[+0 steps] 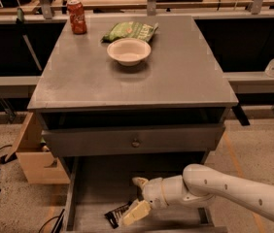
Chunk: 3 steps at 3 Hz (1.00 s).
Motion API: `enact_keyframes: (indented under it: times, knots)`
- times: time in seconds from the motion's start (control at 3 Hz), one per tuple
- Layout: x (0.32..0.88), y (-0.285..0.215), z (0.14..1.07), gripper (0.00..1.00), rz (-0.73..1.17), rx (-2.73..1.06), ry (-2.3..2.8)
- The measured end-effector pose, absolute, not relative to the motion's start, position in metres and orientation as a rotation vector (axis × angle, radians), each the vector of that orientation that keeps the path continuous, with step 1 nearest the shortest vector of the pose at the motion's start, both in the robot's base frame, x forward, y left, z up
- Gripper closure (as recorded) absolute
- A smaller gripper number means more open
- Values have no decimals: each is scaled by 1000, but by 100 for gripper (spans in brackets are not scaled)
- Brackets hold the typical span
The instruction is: Place rxbar chocolate into middle drawer
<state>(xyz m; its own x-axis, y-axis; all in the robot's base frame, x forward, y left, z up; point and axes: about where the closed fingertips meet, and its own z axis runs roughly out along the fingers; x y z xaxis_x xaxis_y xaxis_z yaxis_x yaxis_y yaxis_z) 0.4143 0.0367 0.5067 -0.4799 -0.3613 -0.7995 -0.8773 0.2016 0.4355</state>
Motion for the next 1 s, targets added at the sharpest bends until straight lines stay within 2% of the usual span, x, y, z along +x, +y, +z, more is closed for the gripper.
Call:
enact_keyframes:
  times: [0.67,1.0]
  knots:
    - [395,1,593,0,1314,-1006,1864]
    - [386,-32,653,0,1262,-904,1747]
